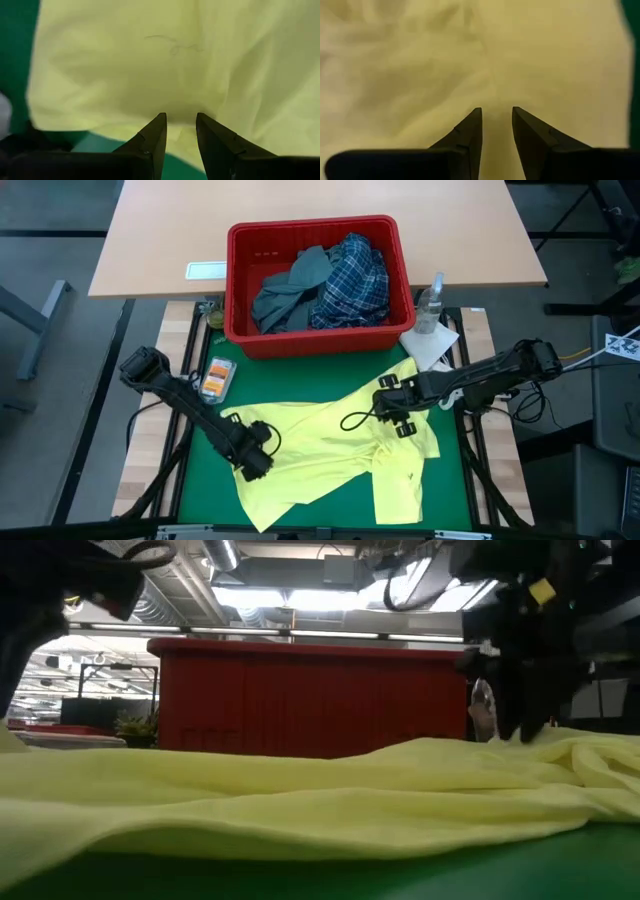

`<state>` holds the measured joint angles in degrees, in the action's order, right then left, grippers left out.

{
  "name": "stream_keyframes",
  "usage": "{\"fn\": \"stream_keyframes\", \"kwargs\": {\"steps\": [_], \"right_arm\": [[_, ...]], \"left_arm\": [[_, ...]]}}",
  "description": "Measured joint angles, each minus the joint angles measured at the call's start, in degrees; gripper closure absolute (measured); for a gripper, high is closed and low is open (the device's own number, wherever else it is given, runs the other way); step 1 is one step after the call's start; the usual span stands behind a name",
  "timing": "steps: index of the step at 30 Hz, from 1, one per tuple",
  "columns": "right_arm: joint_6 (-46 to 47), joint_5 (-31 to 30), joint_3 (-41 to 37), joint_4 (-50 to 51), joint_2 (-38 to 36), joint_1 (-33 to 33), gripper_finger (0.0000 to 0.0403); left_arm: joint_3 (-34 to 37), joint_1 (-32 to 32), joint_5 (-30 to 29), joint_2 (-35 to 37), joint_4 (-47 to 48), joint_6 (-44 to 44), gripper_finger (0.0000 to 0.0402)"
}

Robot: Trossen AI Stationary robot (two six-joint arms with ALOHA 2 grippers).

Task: Fold Laundry from Bin
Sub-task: Fold the yellow shirt

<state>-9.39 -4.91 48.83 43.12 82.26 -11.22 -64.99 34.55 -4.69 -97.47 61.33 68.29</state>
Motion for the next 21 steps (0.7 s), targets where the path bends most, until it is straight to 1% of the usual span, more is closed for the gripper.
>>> {"fn": "stream_keyframes", "kwargs": {"steps": [2,4,9,11,13,17,19,21], "right_arm": [[0.04,0.0,-1.84,0.03,0.0,0.0,0.0298],[0.07,0.0,-3.54,0.27,0.0,0.0,0.0298],[0.09,0.0,-6.89,0.25,0.0,0.0,0.0298],[0.11,0.0,-7.46,0.3,-0.03,0.0,0.0298],[0.11,0.11,-7.68,0.18,-0.04,0.0,0.0298],[0.13,1.61,-7.68,0.41,-0.04,0.0,0.0298],[0.13,1.85,-7.68,1.08,-0.04,0.0,0.0298],[0.82,1.98,-7.7,1.95,-0.04,0.0,0.0298]], "left_arm": [[1.67,1.34,-1.68,0.0,-2.54,2.17,0.0301],[3.49,2.33,-2.1,0.0,-5.14,3.86,0.0301],[6.58,4.15,0.44,-0.04,-6.22,7.39,0.0301],[6.58,4.55,1.26,-0.04,-6.04,8.81,0.0301],[5.51,4.6,0.68,-0.04,-5.17,10.51,0.0301],[3.32,4.64,-0.88,-0.02,-3.91,9.58,0.0309],[3.19,4.8,-0.91,-0.02,-3.89,9.59,0.0314],[3.19,5.09,-2.24,-0.02,-3.89,10.79,0.0318]]}}
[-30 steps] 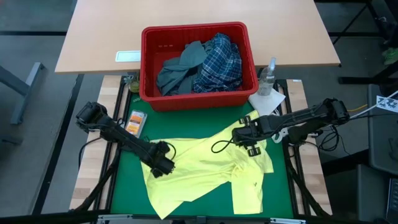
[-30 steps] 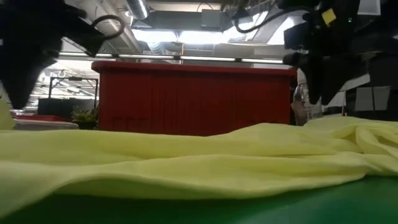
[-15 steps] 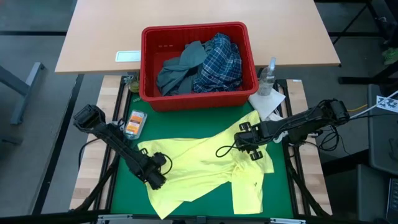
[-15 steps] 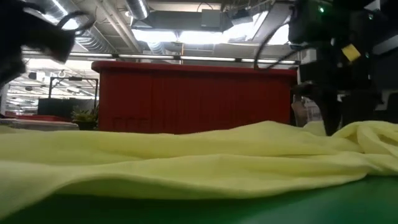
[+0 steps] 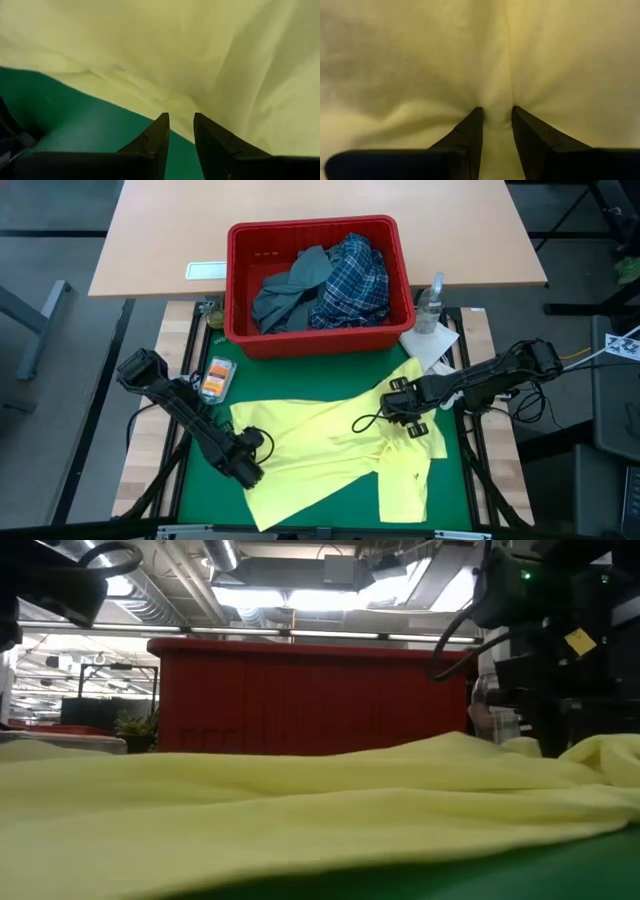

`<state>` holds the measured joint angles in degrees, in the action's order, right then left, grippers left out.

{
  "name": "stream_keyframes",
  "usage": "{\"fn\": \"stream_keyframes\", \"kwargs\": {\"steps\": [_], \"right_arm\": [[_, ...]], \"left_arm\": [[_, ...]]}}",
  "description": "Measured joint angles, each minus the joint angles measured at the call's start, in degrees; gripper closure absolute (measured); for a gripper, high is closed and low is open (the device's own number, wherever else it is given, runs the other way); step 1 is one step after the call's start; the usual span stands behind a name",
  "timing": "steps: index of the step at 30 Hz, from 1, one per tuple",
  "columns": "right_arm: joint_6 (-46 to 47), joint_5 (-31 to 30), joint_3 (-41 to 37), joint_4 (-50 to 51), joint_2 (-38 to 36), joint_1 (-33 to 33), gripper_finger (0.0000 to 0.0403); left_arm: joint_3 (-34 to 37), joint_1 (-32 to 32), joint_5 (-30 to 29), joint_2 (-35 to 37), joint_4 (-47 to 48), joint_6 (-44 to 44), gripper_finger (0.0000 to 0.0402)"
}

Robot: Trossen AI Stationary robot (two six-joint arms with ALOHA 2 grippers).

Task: Fold Laundry from Bin
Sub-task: Fold the yellow shirt

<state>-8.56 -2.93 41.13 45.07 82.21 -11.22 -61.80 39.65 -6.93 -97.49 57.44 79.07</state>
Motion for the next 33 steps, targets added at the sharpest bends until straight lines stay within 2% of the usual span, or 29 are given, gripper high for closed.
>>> {"fn": "stream_keyframes", "kwargs": {"steps": [9,13,19,25,33], "right_arm": [[2.28,0.22,-0.03,0.01,0.0,0.0,0.0298],[2.28,0.38,-0.03,0.01,0.0,0.0,0.0298],[2.3,0.4,-0.05,-0.01,0.0,0.0,0.0298],[2.3,0.42,-0.05,-0.08,0.0,0.0,0.0298],[2.3,0.42,-0.08,-0.16,0.02,0.0,0.0298]], "left_arm": [[0.0,0.19,-7.31,0.0,-0.53,1.32,0.0322],[0.44,0.14,-6.53,0.0,-0.57,0.2,0.0307],[1.63,0.38,-1.7,0.0,-0.59,0.28,0.0254],[2.68,0.53,-7.05,0.0,-3.23,0.3,0.0221],[7.22,-0.1,-7.74,0.0,-10.56,0.51,0.0219]]}}
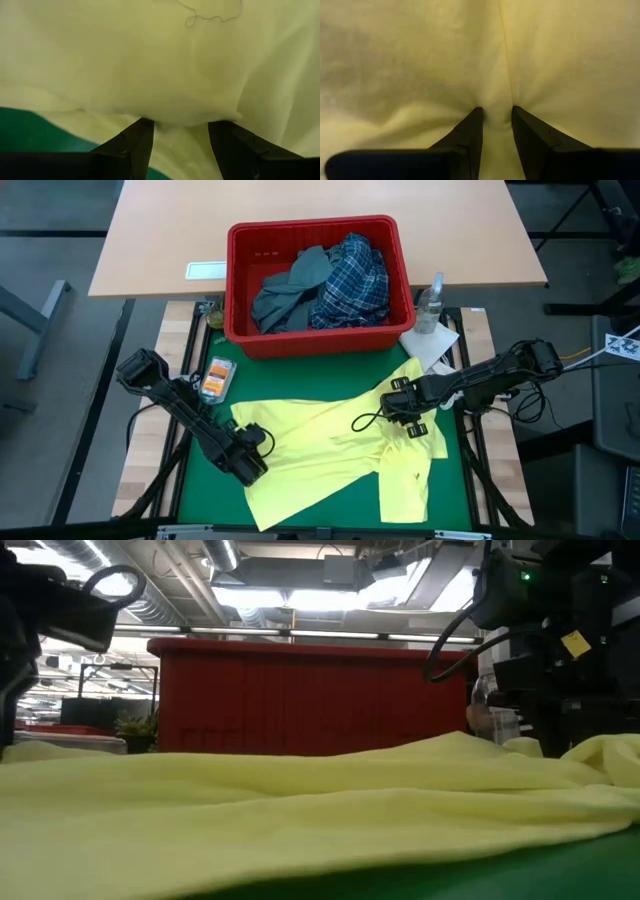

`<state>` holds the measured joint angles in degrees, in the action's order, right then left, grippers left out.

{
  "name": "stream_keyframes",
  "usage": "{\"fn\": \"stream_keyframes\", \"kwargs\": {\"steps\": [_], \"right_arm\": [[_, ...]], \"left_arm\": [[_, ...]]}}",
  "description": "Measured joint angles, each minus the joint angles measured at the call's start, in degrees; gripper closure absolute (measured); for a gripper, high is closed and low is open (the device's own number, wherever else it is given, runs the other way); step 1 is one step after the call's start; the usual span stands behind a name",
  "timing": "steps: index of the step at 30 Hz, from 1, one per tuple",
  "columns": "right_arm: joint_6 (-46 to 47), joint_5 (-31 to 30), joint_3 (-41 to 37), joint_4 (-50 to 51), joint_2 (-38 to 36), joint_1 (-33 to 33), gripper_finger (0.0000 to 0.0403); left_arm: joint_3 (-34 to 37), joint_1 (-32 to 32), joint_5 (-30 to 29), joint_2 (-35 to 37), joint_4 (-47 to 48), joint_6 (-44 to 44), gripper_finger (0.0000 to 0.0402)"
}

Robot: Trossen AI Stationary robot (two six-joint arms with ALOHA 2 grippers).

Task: Fold Laundry from Bin
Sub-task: Fold the yellow shirt

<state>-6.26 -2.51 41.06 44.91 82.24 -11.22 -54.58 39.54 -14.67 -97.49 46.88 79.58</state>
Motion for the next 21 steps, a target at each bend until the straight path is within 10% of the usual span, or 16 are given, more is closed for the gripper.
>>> {"fn": "stream_keyframes", "kwargs": {"steps": [9,21], "right_arm": [[0.02,0.01,0.0,-0.02,0.0,0.0,0.0298],[0.02,0.02,-0.02,-0.02,0.02,0.0,0.0298]], "left_arm": [[2.39,-0.21,-2.98,0.07,-1.65,5.68,0.0241],[2.0,-0.02,-0.38,0.1,-1.3,5.8,0.0392]]}}
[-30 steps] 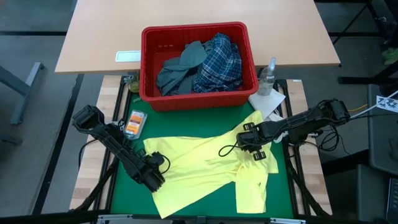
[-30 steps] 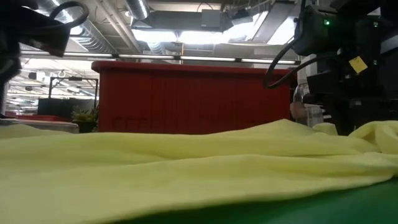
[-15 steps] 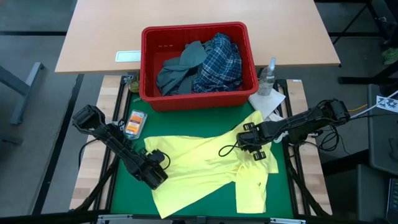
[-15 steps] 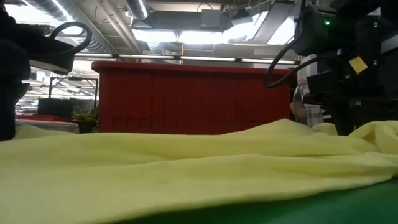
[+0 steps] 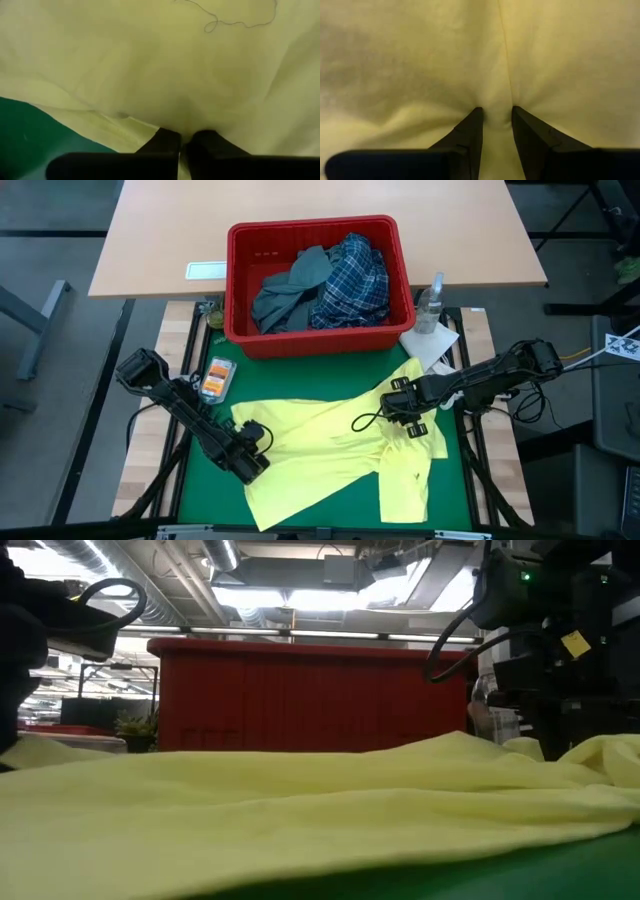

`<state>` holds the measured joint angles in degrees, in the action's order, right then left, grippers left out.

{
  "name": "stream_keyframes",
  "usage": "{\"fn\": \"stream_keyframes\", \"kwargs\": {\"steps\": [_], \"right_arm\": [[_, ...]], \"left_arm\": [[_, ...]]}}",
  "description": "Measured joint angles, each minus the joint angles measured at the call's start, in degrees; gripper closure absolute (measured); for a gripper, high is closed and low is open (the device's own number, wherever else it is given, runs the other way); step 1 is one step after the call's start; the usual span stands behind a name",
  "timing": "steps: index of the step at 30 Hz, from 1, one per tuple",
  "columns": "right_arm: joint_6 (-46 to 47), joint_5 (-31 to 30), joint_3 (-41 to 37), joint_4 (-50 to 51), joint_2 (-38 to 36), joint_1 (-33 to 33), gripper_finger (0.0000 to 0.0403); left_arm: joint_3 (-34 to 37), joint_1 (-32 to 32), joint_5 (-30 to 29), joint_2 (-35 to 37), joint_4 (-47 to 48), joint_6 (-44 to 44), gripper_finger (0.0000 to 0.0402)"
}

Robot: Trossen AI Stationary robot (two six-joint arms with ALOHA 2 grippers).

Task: Fold Laundry from Bin
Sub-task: Fold the yellow shirt

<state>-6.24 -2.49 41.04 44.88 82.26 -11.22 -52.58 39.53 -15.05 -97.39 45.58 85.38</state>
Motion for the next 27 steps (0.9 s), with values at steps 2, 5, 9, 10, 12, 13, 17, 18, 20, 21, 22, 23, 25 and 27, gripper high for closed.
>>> {"fn": "stream_keyframes", "kwargs": {"steps": [2,5,9,10,12,13,17,18,20,21,22,23,25,27], "right_arm": [[0.0,0.01,0.0,0.0,0.0,0.0,0.0298],[0.0,0.01,0.0,0.0,0.0,0.0,0.0298],[0.0,0.12,0.0,0.07,0.0,0.0,0.0298],[0.01,0.13,0.0,0.05,0.0,0.0,0.0298],[0.02,0.22,0.02,-0.15,0.0,-0.02,0.0298],[0.02,0.25,0.02,-0.22,0.0,-0.02,0.0298],[0.02,0.25,0.02,-0.24,0.0,-0.02,0.0298],[0.02,0.25,0.02,-0.24,0.0,-0.02,0.0298],[0.02,0.25,0.02,-0.22,0.0,-0.02,0.0298],[0.02,0.26,0.02,-0.22,0.0,-0.02,0.0298],[0.02,0.46,0.02,-0.22,0.0,-0.02,0.0298],[0.02,0.68,0.02,-0.18,0.0,-0.02,0.0298],[0.02,1.14,0.02,-0.14,0.0,0.0,0.0298],[0.02,1.72,0.02,0.07,0.0,0.0,0.0298]], "left_arm": [[-0.03,0.0,0.7,0.03,0.0,-0.02,0.0393],[-0.11,-0.02,2.43,0.05,0.48,-0.01,0.0388],[-0.94,-0.02,8.38,0.04,5.7,-0.75,0.0387],[-1.22,-0.02,10.57,0.0,7.34,-1.73,0.0387],[-1.72,-0.02,14.12,-0.05,9.44,-3.19,0.0387],[-1.79,-0.02,15.35,-0.05,9.73,-3.27,0.0387],[-1.79,-0.02,16.55,-0.08,9.41,-3.51,0.0386],[-1.79,-0.04,16.51,-0.08,9.19,-4.1,0.0385],[-1.79,-0.04,16.45,-0.08,8.86,-5.9,0.0379],[-1.79,-0.04,16.42,-0.08,8.85,-6.27,0.0374],[-1.79,-0.04,16.43,-0.08,8.85,-6.26,0.0367],[-1.79,-0.04,16.48,-0.08,8.87,-6.09,0.0359],[-1.79,-0.3,16.7,-0.08,8.57,-6.01,0.0342],[-1.79,-0.69,17.2,-0.08,7.22,-6.05,0.0326]]}}
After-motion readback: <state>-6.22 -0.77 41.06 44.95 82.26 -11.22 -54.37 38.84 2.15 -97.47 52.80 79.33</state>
